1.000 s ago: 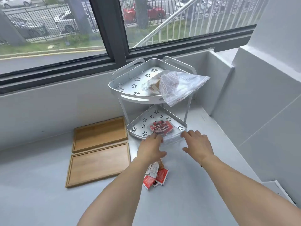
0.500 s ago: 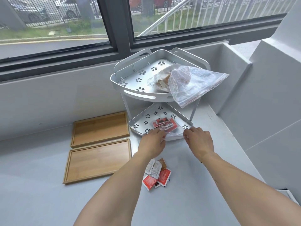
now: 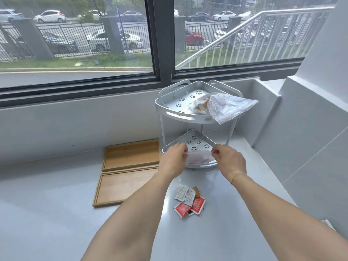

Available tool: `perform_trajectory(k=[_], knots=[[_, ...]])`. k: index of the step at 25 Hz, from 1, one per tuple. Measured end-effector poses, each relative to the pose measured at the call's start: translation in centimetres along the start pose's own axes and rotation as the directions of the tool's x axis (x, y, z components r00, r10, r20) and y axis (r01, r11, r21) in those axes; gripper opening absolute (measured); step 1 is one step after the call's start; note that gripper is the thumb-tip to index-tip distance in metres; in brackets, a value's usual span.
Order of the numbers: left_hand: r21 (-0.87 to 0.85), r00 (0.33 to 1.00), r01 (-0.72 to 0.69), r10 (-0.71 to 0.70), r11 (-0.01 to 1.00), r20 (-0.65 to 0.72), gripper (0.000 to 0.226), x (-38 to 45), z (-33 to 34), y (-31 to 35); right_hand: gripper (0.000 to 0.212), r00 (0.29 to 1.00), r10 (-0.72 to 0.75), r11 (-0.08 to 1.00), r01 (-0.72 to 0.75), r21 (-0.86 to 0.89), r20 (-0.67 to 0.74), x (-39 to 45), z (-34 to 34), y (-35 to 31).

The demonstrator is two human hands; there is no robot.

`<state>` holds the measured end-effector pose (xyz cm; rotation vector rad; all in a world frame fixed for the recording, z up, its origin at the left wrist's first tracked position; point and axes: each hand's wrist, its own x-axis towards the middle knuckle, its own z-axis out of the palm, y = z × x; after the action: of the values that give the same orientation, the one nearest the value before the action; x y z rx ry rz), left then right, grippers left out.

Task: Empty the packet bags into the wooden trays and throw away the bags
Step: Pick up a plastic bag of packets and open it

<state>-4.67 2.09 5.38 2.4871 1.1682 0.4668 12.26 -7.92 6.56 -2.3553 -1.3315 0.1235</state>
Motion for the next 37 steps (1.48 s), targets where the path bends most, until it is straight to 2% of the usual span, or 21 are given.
perform_trajectory(k=[5,10,15,20,24,26,28,30,31,32,34,35,37], knots=[[-0.236,0.987,0.131,-0.148,0.963,-0.057,0.006,-3.4,-4.1,-1.5,0.008,0.999,0.013,0.948,0.0,0.319,-0.038,-2.5,-1.6,-4.0],[-0.531,0.974,0.173,-0.226,0.829,-0.034,0.007,-10.5,-7.6,-5.9,0.009,0.993,-0.094,0.833,0.039,0.552,0.072,-7.5,-0.7,-8.5],[-0.718,0.928,0.258,-0.372,0.647,-0.001,0.002,-21.4,-9.1,-11.0,0.018,0.955,-0.235,0.766,0.068,0.64,0.18,-14.9,2.8,-12.5],[-0.731,0.868,0.361,-0.496,0.579,0.036,0.003,-28.7,-8.9,-13.8,0.024,0.936,-0.295,0.742,0.096,0.664,0.194,-20.9,6.2,-15.2],[-0.74,0.827,0.407,-0.56,0.536,0.048,0.015,-31.6,-8.0,-14.9,0.026,0.928,-0.324,0.757,0.136,0.639,0.186,-24.2,8.0,-16.3],[-0.727,0.819,0.417,-0.572,0.546,0.041,0.018,-32.1,-7.9,-14.7,0.027,0.931,-0.313,0.758,0.126,0.64,0.188,-25.2,8.5,-16.5],[-0.673,0.803,0.431,-0.596,0.601,-0.018,0.016,-32.0,-8.0,-14.2,0.028,0.933,-0.312,0.752,0.128,0.646,0.178,-25.8,8.7,-16.6],[-0.635,0.737,0.492,-0.673,0.596,-0.062,0.019,-31.7,-8.2,-13.3,0.03,0.941,-0.316,0.762,0.174,0.624,0.124,-26.2,8.7,-16.8],[-0.662,0.705,0.525,-0.709,0.535,-0.014,0.022,-31.6,-8.4,-12.7,0.029,0.943,-0.326,0.772,0.223,0.596,0.07,-26.4,8.8,-16.8],[-0.7,0.695,0.554,-0.713,0.45,0.091,0.027,-31.3,-8.7,-12.1,0.026,0.936,-0.351,0.779,0.293,0.555,-0.001,-26.6,8.9,-16.9],[-0.712,0.697,0.628,-0.633,0.313,0.336,0.041,-30.6,-9.6,-10.8,0.016,0.886,-0.438,0.771,0.456,0.445,-0.15,-27.1,9.3,-16.7],[-0.7,0.694,0.656,-0.591,0.282,0.411,0.043,-30.2,-10.0,-10.3,0.01,0.853,-0.478,0.762,0.521,0.384,-0.209,-27.2,9.4,-16.6],[-0.691,0.697,0.668,-0.556,0.275,0.453,0.036,-29.3,-10.5,-9.7,0.011,0.802,-0.519,0.753,0.592,0.287,-0.294,-27.1,9.6,-16.4]])
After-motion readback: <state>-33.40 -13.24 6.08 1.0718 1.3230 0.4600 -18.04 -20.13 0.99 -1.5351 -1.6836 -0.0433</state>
